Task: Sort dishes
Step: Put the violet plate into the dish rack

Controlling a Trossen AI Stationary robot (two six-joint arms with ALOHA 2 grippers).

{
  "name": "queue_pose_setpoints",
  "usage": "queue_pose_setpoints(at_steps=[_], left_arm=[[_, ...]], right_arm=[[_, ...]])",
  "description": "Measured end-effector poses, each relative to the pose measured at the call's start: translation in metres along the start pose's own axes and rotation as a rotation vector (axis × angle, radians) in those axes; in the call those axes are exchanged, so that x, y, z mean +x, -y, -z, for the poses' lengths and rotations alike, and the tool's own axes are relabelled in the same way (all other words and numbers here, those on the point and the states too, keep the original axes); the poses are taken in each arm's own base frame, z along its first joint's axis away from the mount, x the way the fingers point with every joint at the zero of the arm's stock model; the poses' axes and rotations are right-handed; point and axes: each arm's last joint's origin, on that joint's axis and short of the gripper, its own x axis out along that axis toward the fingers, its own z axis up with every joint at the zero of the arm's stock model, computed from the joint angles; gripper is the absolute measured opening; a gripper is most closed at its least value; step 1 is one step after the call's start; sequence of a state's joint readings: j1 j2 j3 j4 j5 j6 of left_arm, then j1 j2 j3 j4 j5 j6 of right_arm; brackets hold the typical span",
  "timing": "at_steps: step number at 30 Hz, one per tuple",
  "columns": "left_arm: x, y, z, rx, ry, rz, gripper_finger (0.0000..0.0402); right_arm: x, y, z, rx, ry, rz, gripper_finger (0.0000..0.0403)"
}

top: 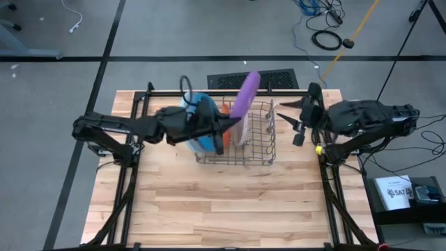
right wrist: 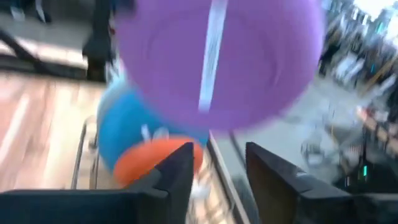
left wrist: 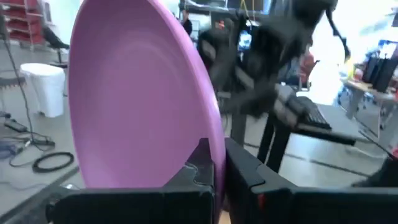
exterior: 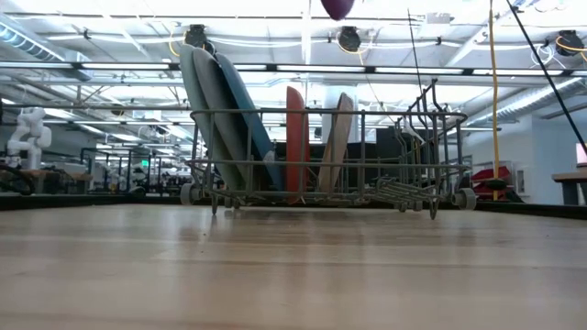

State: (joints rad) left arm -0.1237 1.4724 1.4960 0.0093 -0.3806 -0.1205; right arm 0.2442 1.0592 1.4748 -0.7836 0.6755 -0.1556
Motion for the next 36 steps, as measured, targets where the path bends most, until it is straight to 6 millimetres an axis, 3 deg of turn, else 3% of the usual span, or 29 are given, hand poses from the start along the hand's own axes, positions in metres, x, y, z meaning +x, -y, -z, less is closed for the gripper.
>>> queue_pose_setpoints(at_steps=[3, 6, 8, 13, 23, 36], left_arm=[[-0.009, -0.002, -0.013, 0.001, 0.063, 0.002, 0.0008], [-0.016, -0.004, -0.022, -0.007, 0.098, 0.007, 0.0008], [-0.019, -0.004, -0.024, 0.008, 0.104, 0.007, 0.0008], [-0.019, -0.004, -0.025, 0.007, 0.109, 0.008, 0.0008], [-0.019, -0.004, -0.025, 0.012, 0.108, 0.013, 0.0008], [-0.019, -0.003, -0.025, 0.012, 0.109, 0.042, 0.0008]], right_arm=[[0.015, -0.010, 0.017, 0.025, -0.109, 0.005, 0.0096], [0.040, -0.028, 0.039, 0.040, -0.199, -0.032, 0.0031], [0.058, -0.039, 0.054, 0.059, -0.241, -0.059, 0.0009], [0.101, -0.056, 0.091, 0.110, -0.328, -0.026, 0.0002], [0.162, -0.050, 0.123, 0.211, -0.463, 0.013, 0.0001], [0.200, -0.042, 0.134, 0.270, -0.428, -0.038, 0.0000]])
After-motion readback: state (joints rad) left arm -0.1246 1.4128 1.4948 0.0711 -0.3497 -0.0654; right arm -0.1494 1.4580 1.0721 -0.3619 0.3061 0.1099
